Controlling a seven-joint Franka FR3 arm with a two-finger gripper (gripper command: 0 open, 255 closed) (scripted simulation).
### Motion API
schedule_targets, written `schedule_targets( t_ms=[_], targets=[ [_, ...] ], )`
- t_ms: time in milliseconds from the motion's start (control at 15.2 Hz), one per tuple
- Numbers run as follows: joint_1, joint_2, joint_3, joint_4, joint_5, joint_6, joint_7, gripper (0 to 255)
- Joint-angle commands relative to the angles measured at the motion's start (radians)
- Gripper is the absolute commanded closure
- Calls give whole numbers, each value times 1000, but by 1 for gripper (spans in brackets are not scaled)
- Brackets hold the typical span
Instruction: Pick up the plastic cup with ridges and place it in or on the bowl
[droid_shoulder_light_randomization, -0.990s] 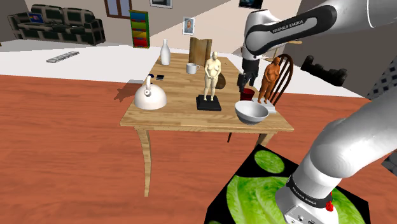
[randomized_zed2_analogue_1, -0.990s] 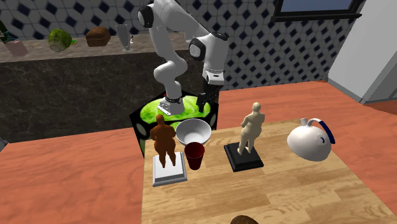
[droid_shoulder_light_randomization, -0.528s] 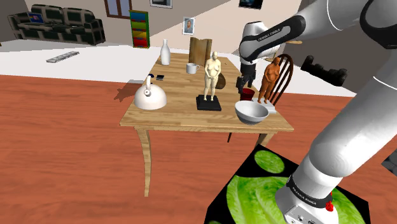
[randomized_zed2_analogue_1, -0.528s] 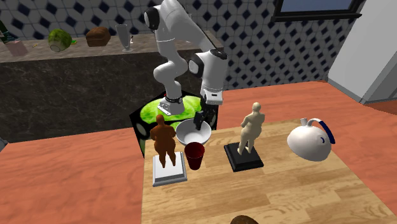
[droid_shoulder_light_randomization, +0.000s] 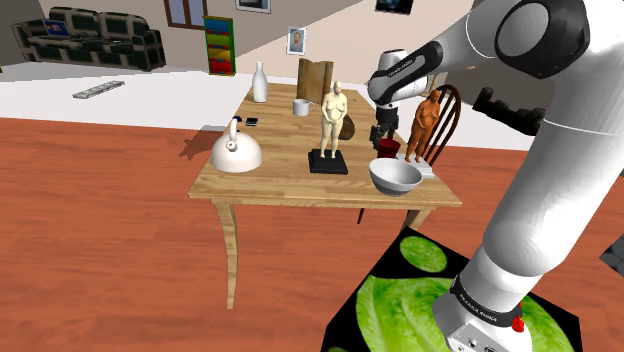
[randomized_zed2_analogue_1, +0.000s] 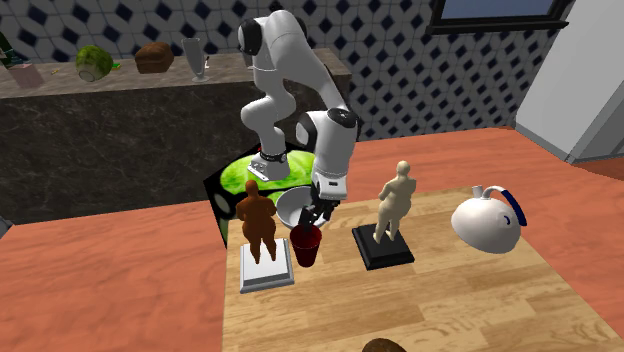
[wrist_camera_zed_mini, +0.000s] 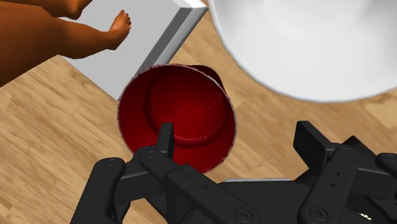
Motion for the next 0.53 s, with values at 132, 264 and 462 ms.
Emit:
schedule_targets(
  t_ms=[132,264,462],
  targets=[
    [-9,33,-4,-20,7,53,-8,0],
    [-13,48,-5,-30,11,79,-11,0],
    [-14,53,-5,-32,13,86,-12,0]
  ],
)
